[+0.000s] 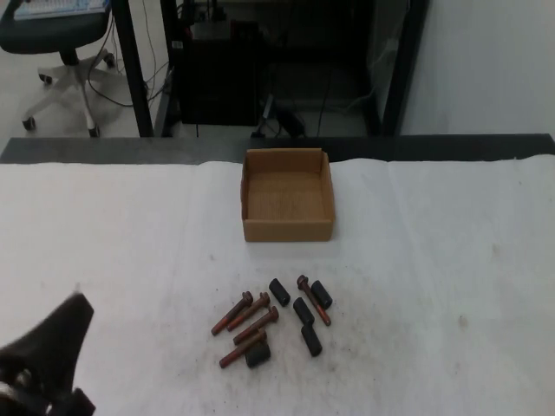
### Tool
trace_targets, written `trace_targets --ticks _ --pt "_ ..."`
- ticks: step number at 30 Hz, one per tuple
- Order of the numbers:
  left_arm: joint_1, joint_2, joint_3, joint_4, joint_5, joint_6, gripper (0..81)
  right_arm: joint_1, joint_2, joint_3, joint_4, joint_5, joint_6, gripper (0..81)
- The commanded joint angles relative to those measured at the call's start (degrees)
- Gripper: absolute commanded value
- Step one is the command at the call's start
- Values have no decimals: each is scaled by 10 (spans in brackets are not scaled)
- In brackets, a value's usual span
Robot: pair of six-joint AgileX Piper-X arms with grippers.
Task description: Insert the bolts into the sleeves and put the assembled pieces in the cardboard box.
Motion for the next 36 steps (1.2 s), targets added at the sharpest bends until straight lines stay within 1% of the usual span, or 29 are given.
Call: trace_targets --ticks 1,5,8,10,11,13,15,16,18,20,22,24,27,30,32,33,34,36 --pt "-2 0 -6 -39 3 -7 3 -1 0 -5 -38 -3 82 8" --pt "-2 0 -6 -75 3 -7 3 -1 0 -5 -84 -12 127 8" --pt "-2 0 -6 -93 38 -59 3 -1 0 -5 -93 -91 154 8" --pt "-2 0 -6 -107 83 -97 3 -1 0 -5 -93 -159 154 8" --pt "-2 0 -6 -109 117 -95 3 -1 0 -5 -92 -177 149 8" --pt "-2 0 -6 -98 174 -41 3 -1 10 -17 -76 -222 117 8" --pt "-2 12 -24 -46 247 29 3 -1 48 -51 -23 -266 82 8" --pt "-2 29 -44 3 266 53 3 -1 76 -74 16 -282 60 8" --pt "-2 87 -87 107 269 85 3 -1 137 -119 82 -295 10 8" --pt "-2 165 -124 163 270 129 3 -1 209 -169 134 -295 -72 8" --pt "-2 250 -167 181 275 176 3 1 278 -226 178 -291 -166 8" --pt "-2 330 -213 188 274 204 3 1 334 -287 233 -272 -252 8" --pt "-3 465 -305 225 273 229 3 3 424 -367 348 -210 -376 8" --pt "-3 609 -429 341 273 304 3 18 493 -431 427 -145 -479 3" --pt "-6 706 -511 442 264 367 3 36 530 -453 440 -131 -487 29" --pt "-9 743 -557 503 243 398 3 46 546 -461 437 -132 -488 58" --pt "-14 794 -601 562 208 456 3 58 561 -466 432 -132 -486 91" --pt "-24 859 -673 641 130 531 3 82 585 -472 416 -132 -459 158"
